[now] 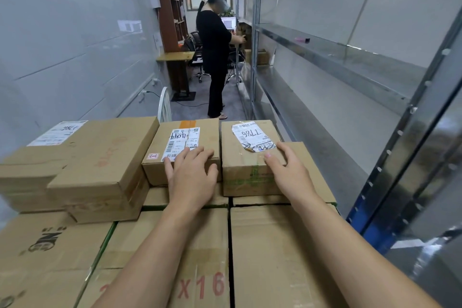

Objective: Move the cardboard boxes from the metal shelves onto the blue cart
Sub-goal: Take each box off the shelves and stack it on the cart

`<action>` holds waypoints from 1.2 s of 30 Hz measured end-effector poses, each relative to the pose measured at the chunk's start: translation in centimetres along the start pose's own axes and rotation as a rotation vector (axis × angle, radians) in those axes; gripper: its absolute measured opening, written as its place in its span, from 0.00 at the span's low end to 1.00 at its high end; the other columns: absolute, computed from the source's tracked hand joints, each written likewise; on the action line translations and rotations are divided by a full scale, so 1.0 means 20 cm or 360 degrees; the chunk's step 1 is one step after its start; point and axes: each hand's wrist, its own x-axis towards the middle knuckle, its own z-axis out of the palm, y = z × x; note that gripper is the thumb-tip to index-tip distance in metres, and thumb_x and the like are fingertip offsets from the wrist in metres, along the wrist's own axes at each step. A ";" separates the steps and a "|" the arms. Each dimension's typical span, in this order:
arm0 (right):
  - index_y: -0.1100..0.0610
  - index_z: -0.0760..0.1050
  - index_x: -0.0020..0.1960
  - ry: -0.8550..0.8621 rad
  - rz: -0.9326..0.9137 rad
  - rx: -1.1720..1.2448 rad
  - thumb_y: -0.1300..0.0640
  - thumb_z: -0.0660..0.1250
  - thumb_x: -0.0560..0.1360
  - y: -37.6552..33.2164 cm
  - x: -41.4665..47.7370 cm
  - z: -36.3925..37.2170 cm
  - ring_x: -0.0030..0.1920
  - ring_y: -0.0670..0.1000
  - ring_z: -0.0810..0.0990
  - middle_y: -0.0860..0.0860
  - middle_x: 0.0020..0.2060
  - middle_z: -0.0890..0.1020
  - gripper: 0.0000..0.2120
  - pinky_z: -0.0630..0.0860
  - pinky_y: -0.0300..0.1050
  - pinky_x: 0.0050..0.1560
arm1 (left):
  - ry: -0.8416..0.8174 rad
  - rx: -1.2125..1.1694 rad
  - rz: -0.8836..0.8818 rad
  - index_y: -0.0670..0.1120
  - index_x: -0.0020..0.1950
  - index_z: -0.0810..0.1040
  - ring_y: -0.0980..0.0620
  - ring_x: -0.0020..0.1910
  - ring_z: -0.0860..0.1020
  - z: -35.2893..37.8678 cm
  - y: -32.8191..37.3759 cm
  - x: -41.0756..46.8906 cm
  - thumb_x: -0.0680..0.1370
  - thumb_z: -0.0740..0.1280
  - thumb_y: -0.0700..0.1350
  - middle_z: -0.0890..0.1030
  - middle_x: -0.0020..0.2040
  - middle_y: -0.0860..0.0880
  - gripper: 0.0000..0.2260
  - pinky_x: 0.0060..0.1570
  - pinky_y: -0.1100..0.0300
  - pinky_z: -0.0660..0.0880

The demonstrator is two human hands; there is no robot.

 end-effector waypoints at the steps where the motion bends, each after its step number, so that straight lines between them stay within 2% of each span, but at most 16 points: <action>1: 0.44 0.67 0.74 -0.0004 0.0006 0.0010 0.43 0.65 0.78 0.00 0.00 0.00 0.67 0.49 0.71 0.43 0.68 0.74 0.25 0.68 0.51 0.69 | -0.0004 -0.0004 0.0003 0.58 0.70 0.73 0.52 0.77 0.58 0.00 0.00 0.00 0.81 0.61 0.53 0.69 0.74 0.57 0.17 0.76 0.41 0.41; 8: 0.46 0.66 0.75 0.0057 -0.0015 0.0070 0.44 0.65 0.78 -0.02 -0.06 -0.01 0.69 0.47 0.70 0.42 0.70 0.72 0.26 0.67 0.49 0.70 | 0.0048 -0.0176 0.0056 0.56 0.69 0.75 0.51 0.75 0.62 -0.03 0.02 -0.04 0.80 0.63 0.51 0.73 0.71 0.55 0.17 0.75 0.41 0.43; 14: 0.47 0.67 0.74 0.0163 -0.0052 0.0132 0.47 0.63 0.80 -0.04 -0.19 -0.06 0.64 0.43 0.71 0.41 0.64 0.74 0.23 0.68 0.43 0.64 | 0.0169 -0.0465 0.0221 0.53 0.64 0.78 0.49 0.67 0.72 -0.09 0.06 -0.09 0.75 0.62 0.51 0.79 0.62 0.55 0.18 0.70 0.39 0.61; 17: 0.47 0.67 0.74 0.0211 -0.0065 0.0069 0.48 0.63 0.80 -0.06 -0.27 -0.10 0.63 0.44 0.71 0.43 0.65 0.75 0.23 0.69 0.45 0.63 | 0.0143 -0.0690 0.0354 0.50 0.66 0.78 0.52 0.66 0.73 -0.15 0.12 -0.13 0.75 0.62 0.51 0.79 0.63 0.54 0.20 0.69 0.46 0.65; 20: 0.48 0.67 0.75 0.0275 -0.0084 -0.0031 0.48 0.64 0.80 -0.07 -0.35 -0.13 0.65 0.45 0.71 0.45 0.69 0.74 0.23 0.66 0.42 0.61 | 0.0093 -0.0874 0.0436 0.48 0.68 0.77 0.53 0.66 0.73 -0.19 0.17 -0.20 0.77 0.66 0.47 0.78 0.65 0.54 0.19 0.68 0.54 0.67; 23: 0.47 0.68 0.73 0.0363 -0.0141 -0.0083 0.48 0.64 0.80 -0.07 -0.44 -0.16 0.69 0.46 0.70 0.45 0.70 0.73 0.22 0.66 0.44 0.66 | 0.0010 -0.0978 0.0455 0.50 0.70 0.75 0.53 0.64 0.74 -0.20 0.20 -0.27 0.78 0.68 0.43 0.79 0.64 0.52 0.19 0.67 0.54 0.69; 28: 0.46 0.70 0.72 0.0496 -0.0160 -0.0108 0.49 0.65 0.80 -0.04 -0.62 -0.19 0.69 0.44 0.70 0.43 0.69 0.74 0.21 0.66 0.44 0.69 | -0.0120 -0.1108 0.0507 0.50 0.71 0.74 0.61 0.64 0.71 -0.20 0.21 -0.41 0.77 0.70 0.42 0.76 0.63 0.57 0.21 0.65 0.67 0.65; 31: 0.45 0.70 0.71 0.0568 -0.0148 -0.0127 0.50 0.65 0.79 -0.01 -0.73 -0.21 0.69 0.43 0.71 0.42 0.68 0.74 0.21 0.67 0.46 0.70 | -0.0202 -0.1179 0.0567 0.50 0.71 0.74 0.63 0.65 0.71 -0.17 0.22 -0.48 0.77 0.70 0.42 0.76 0.63 0.58 0.22 0.66 0.70 0.64; 36: 0.45 0.70 0.72 0.0663 -0.0096 -0.0165 0.50 0.65 0.79 0.05 -0.91 -0.27 0.68 0.38 0.69 0.38 0.67 0.73 0.21 0.66 0.43 0.70 | -0.0371 -0.1286 0.0626 0.53 0.72 0.73 0.70 0.63 0.69 -0.14 0.28 -0.60 0.78 0.70 0.43 0.73 0.64 0.62 0.22 0.64 0.76 0.61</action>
